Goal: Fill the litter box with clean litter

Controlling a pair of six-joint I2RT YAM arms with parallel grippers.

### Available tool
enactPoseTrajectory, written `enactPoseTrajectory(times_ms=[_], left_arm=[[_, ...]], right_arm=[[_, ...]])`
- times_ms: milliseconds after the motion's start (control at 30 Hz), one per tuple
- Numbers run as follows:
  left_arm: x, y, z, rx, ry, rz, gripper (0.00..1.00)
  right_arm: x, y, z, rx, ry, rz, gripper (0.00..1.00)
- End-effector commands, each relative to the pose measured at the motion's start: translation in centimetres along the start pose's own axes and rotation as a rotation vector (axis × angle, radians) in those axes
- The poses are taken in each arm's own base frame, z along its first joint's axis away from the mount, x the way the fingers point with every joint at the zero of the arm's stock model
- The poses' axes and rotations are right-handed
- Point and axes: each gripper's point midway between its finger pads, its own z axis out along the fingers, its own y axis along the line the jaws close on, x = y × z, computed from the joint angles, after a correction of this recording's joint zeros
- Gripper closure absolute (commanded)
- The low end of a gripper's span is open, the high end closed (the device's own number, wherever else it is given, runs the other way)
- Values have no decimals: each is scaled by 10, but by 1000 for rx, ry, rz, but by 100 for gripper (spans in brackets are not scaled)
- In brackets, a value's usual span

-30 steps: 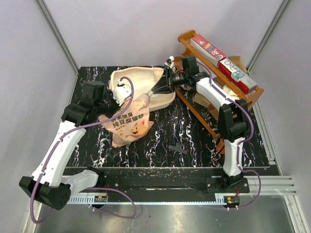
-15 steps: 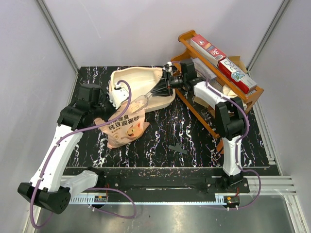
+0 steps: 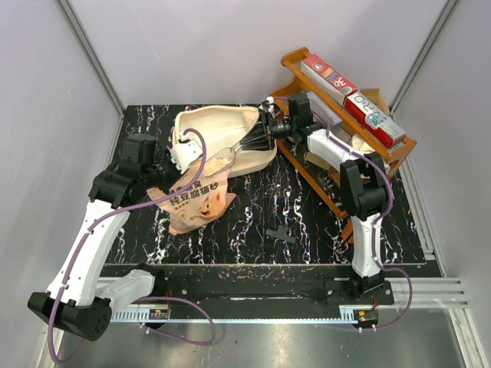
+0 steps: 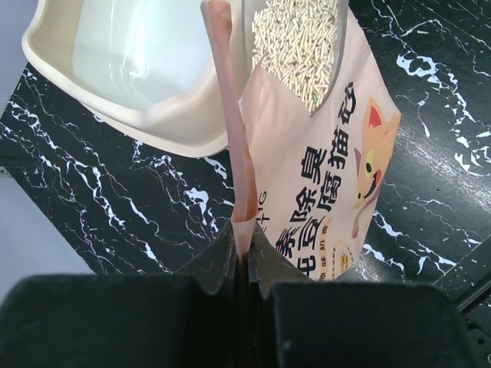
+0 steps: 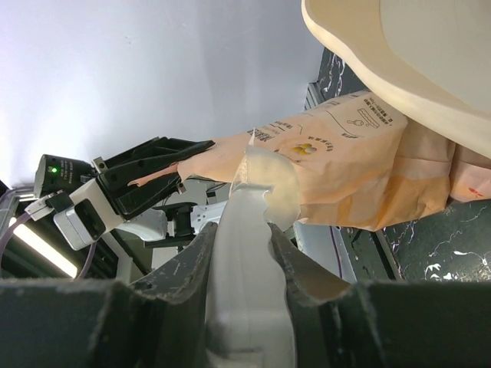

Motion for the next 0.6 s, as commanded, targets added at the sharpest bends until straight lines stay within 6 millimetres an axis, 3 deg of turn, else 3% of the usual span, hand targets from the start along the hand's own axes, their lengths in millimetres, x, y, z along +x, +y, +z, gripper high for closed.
enactPoseTrajectory(times_ms=[0, 367, 567], left_arm=[[-49, 54, -48, -286, -198, 72, 100], [-40, 59, -53, -310, -174, 49, 100], [-32, 58, -51, -304, -145, 50, 100]], right_arm=[[-13, 22, -23, -19, -58, -86, 100], [-23, 33, -24, -22, -94, -107, 100], [-41, 42, -22, -29, -144, -139, 100]])
